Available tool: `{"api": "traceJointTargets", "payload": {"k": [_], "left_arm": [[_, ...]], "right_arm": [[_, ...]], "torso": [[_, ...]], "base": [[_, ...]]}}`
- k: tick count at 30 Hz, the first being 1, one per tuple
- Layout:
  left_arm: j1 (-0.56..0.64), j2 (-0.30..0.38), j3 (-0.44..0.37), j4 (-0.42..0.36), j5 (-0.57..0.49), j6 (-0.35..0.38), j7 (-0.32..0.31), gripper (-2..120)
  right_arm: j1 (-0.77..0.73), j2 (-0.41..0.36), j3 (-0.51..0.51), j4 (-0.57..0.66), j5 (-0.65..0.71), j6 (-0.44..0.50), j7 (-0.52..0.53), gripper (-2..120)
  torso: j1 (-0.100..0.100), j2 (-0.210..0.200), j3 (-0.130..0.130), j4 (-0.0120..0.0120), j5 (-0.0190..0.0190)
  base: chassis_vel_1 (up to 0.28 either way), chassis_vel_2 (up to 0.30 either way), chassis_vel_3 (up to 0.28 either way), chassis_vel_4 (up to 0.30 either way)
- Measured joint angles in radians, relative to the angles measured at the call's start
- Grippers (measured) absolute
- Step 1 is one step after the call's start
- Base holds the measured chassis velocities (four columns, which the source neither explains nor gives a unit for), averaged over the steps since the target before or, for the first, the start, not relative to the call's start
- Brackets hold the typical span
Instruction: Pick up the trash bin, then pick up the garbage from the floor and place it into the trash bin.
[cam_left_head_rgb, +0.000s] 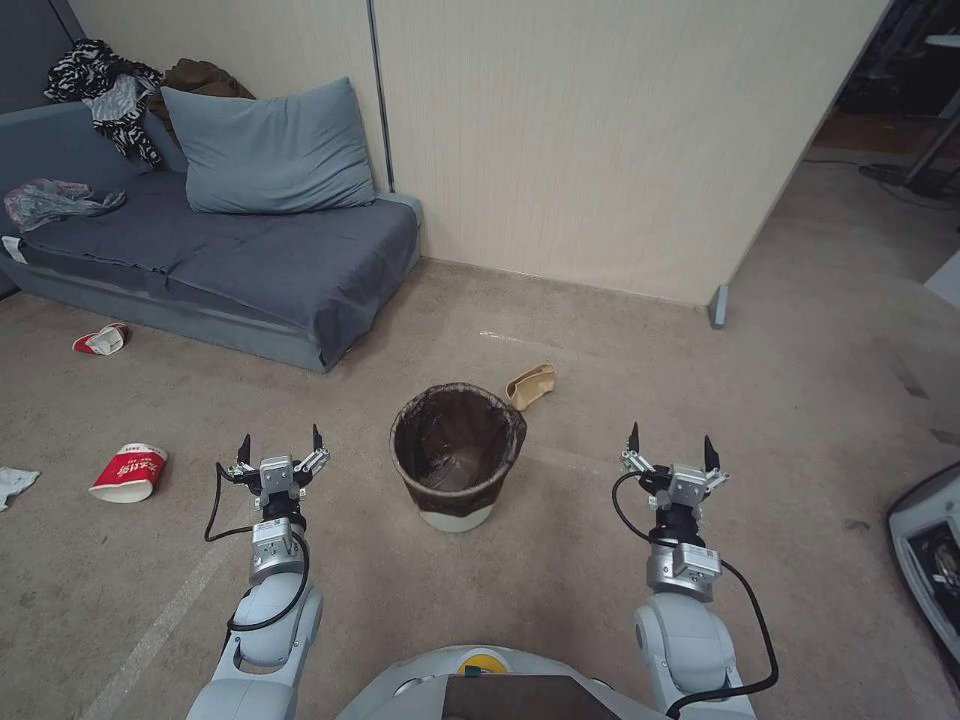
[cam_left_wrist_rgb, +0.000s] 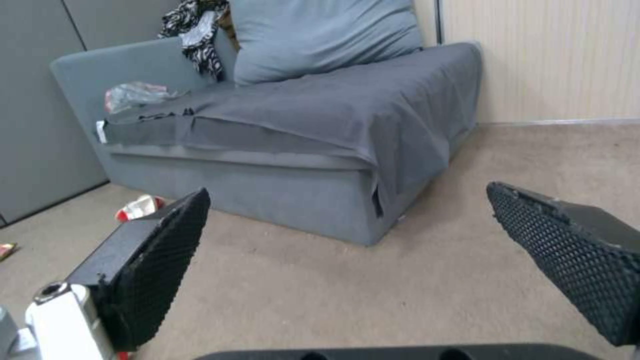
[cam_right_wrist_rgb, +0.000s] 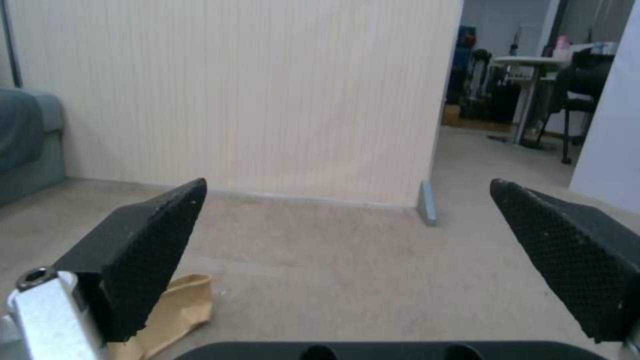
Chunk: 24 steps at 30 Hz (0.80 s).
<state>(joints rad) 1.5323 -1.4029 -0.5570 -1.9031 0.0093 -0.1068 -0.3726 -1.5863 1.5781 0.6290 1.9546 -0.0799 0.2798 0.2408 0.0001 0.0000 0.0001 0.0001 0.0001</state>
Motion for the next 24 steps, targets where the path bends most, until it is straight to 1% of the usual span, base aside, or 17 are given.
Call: {"api": "traceJointTargets", "payload": {"k": [4,8,11,12,14,16,18,19,21,22,23,24], "left_arm": [[0.0,0.0,0.0,-0.001,0.001,-0.002,-0.004,100],[-0.004,0.003,-0.003,-0.003,0.007,-0.016,-0.008,100],[-0.014,0.034,-0.005,-0.015,0.006,-0.019,-0.014,100],[-0.014,0.034,-0.005,-0.015,0.006,-0.019,-0.014,100],[-0.029,0.072,-0.002,-0.03,-0.009,-0.005,-0.021,100],[-0.032,0.084,0.001,-0.033,-0.015,0.001,-0.022,100],[-0.044,0.127,0.012,-0.047,-0.042,0.024,-0.024,100],[-0.044,0.127,0.012,-0.047,-0.042,0.024,-0.024,100],[-0.053,0.161,0.025,-0.057,-0.069,0.045,-0.025,100],[-0.053,0.161,0.025,-0.057,-0.069,0.045,-0.025,100],[-0.064,0.203,0.043,-0.068,-0.108,0.074,-0.028,100],[-0.069,0.223,0.051,-0.074,-0.128,0.088,-0.029,100]], "right_arm": [[0.001,0.0,0.0,-0.003,-0.004,0.001,0.004,100],[0.003,0.001,0.001,-0.01,-0.012,0.003,0.008,100],[0.003,0.0,0.0,-0.015,-0.014,0.007,0.011,100],[0.003,0.0,0.0,-0.015,-0.014,0.007,0.011,100],[0.006,-0.002,0.0,-0.022,-0.014,0.015,0.013,100],[0.006,-0.003,0.0,-0.023,-0.014,0.016,0.013,100],[0.007,-0.005,0.0,-0.028,-0.013,0.019,0.015,100],[0.007,-0.005,0.0,-0.028,-0.013,0.019,0.015,100],[0.007,-0.006,-0.001,-0.03,-0.012,0.019,0.016,100],[0.007,-0.006,-0.001,-0.03,-0.012,0.019,0.016,100],[0.007,-0.007,-0.002,-0.033,-0.012,0.02,0.017,100],[0.007,-0.007,-0.003,-0.035,-0.011,0.02,0.018,100]], "torso": [[0.0,0.0,0.0,-0.0001,-0.0001],[0.0,0.0,0.0,-0.0002,-0.0001],[0.0,0.0,0.0,-0.0001,-0.0002],[0.0,0.0,0.0,-0.0001,-0.0002],[0.0,0.0,0.0,0.0,-0.0002],[0.0,0.0,0.0,0.0,-0.0002],[0.0,0.0,0.0,0.0,-0.0001],[0.0,0.0,0.0,0.0,-0.0001],[0.0,0.0,0.0,-0.0001,-0.0002],[0.0,0.0,0.0,-0.0001,-0.0002],[0.0,0.0,0.0,-0.0003,-0.0002],[0.0,0.0,0.0,-0.0002,-0.0003]], "base": [[-0.077,0.083,0.063,-0.062],[-0.018,-0.003,0.007,-0.005],[0.0,0.0,0.0,0.0],[0.0,0.0,0.0,0.0],[0.0,0.0,0.0,0.0],[0.0,0.0,0.0,0.0],[0.0,0.0,0.0,0.0],[0.0,0.0,0.0,0.0],[0.0,0.0,0.0,0.0],[0.0,0.0,0.0,0.0],[0.0,0.0,0.0,0.0],[0.0,0.0,0.0,0.0]]}}
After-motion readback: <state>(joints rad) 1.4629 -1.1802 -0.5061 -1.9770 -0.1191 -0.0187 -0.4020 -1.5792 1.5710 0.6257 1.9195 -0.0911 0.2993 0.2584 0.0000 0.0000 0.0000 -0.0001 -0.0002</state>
